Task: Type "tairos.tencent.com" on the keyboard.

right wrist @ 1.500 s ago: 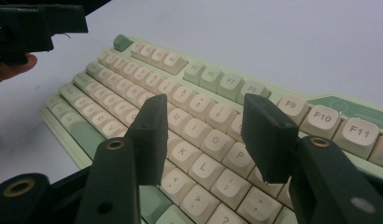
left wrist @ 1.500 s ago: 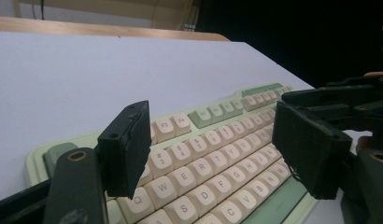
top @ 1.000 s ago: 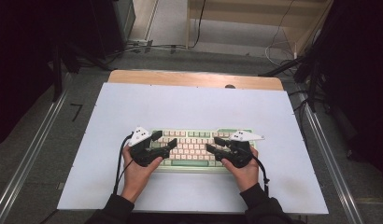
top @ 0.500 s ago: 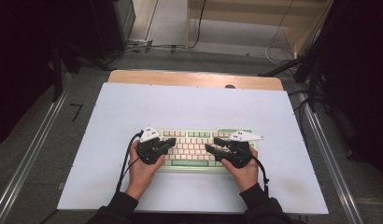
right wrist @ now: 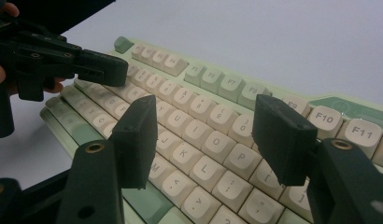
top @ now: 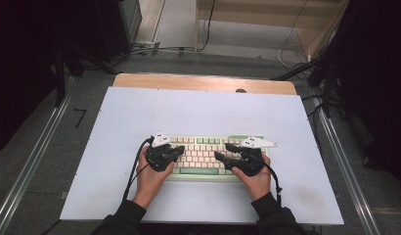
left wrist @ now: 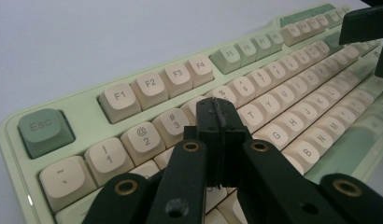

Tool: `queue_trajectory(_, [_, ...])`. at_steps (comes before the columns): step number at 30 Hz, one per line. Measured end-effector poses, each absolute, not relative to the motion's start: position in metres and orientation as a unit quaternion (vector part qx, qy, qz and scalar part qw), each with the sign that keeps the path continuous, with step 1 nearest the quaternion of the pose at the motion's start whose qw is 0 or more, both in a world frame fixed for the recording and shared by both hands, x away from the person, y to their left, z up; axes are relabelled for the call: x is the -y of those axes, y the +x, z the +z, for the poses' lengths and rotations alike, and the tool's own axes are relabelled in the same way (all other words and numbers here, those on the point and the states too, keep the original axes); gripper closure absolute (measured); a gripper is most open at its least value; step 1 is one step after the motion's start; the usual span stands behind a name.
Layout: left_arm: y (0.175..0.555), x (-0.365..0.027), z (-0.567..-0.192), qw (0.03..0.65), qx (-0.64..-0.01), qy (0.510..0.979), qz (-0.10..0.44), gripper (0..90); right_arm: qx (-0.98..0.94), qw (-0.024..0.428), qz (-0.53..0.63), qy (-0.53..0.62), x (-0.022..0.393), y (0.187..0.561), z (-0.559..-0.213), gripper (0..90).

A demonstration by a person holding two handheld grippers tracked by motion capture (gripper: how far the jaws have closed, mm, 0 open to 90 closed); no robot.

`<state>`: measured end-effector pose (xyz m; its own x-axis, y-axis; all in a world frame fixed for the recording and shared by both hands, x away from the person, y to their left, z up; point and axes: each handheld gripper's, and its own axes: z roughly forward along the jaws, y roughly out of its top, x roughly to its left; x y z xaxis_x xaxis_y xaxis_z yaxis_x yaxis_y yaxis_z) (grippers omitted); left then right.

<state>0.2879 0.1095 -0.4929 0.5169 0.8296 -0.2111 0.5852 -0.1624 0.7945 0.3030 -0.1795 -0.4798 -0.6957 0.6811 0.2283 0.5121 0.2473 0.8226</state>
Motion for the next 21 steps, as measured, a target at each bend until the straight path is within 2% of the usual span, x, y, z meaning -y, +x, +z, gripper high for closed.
queue_trajectory(21, [0.2902, -0.1114, -0.4937, 0.440, -0.473, 0.754, 0.121, 90.0, -0.785, 0.089, 0.479, 0.382, 0.1797, 0.3031, -0.4798, 38.5])
